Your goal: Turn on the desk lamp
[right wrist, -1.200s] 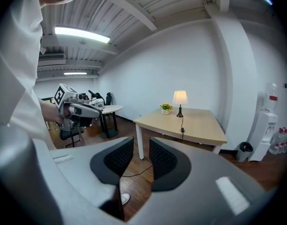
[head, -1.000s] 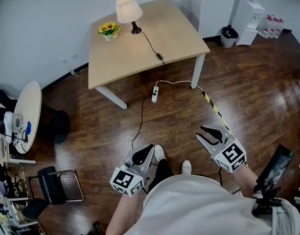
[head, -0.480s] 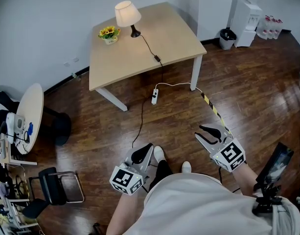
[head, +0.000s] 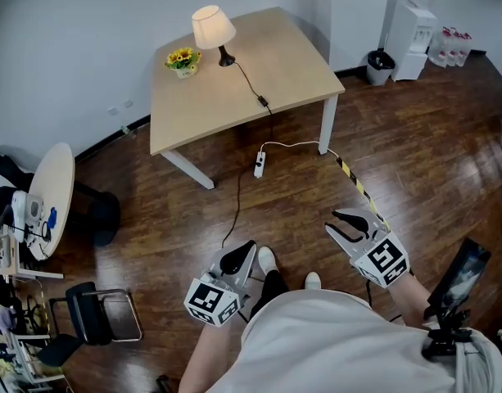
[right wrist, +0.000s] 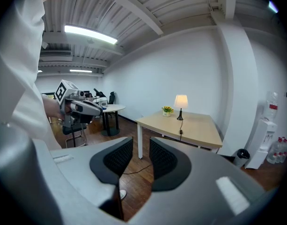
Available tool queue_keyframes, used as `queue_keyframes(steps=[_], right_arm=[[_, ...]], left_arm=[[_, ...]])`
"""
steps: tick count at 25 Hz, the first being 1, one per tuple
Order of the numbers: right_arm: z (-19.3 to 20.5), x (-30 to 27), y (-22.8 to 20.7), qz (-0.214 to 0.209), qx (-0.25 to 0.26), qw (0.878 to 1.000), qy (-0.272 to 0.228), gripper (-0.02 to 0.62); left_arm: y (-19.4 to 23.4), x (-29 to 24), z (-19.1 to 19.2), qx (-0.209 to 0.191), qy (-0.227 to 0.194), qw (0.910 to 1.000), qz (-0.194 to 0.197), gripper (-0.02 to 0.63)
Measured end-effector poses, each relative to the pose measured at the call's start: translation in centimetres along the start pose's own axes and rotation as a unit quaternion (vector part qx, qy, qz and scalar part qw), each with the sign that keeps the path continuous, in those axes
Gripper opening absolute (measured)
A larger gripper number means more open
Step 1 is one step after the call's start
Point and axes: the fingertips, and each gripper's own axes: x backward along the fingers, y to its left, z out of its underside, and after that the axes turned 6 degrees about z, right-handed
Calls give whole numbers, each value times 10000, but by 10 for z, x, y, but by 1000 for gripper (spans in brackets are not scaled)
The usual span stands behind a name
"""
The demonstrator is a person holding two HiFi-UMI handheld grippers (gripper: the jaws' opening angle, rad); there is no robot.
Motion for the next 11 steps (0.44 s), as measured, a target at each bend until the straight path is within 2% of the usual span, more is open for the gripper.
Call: queue_keyframes(steps=[11], right_arm=[[-2,1,3,-77,90,9999,-45,112]], left_arm=[[-6,2,-4,25,59,9999,-83,5]])
